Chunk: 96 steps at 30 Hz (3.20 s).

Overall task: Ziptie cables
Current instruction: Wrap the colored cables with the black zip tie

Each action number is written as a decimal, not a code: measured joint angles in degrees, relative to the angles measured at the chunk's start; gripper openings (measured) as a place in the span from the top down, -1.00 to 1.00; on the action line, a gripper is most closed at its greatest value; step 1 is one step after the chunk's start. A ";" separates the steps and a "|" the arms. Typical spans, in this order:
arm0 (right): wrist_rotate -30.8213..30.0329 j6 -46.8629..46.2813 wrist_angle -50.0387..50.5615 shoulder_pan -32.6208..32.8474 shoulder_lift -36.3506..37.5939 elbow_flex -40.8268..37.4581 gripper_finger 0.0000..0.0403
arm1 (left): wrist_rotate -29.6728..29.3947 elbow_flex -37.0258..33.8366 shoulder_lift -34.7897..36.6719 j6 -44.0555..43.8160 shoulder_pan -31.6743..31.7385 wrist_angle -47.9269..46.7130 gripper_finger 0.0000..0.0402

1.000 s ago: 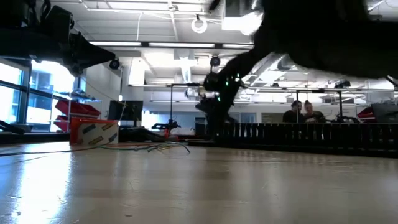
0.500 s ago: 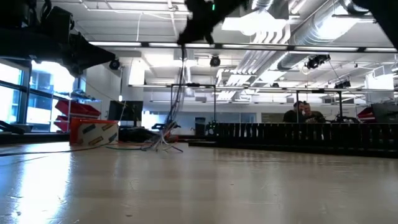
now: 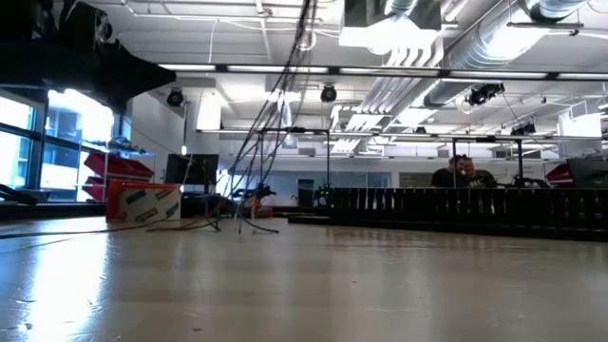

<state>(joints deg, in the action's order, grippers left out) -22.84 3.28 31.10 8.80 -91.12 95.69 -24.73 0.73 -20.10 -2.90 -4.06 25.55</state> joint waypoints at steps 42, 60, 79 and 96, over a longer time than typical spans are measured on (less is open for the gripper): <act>-41.78 -20.63 -35.37 21.23 9.68 -44.38 1.00 | 12.08 29.19 -58.14 8.64 0.16 14.54 0.31; -37.95 -16.85 -38.59 19.39 10.60 -44.34 1.00 | 19.82 29.73 -56.63 3.54 4.86 12.56 0.23; -33.03 0.02 -53.90 18.84 10.48 -44.34 1.00 | 33.44 38.94 -68.44 11.26 4.75 19.38 -0.40; -34.63 7.29 -60.04 18.83 10.48 -44.34 1.00 | 29.26 50.49 -82.36 12.16 1.02 28.97 -0.40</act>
<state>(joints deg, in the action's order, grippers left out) -57.47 10.57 -28.94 27.63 -80.64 51.35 4.53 51.22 -102.45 9.26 -3.03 54.53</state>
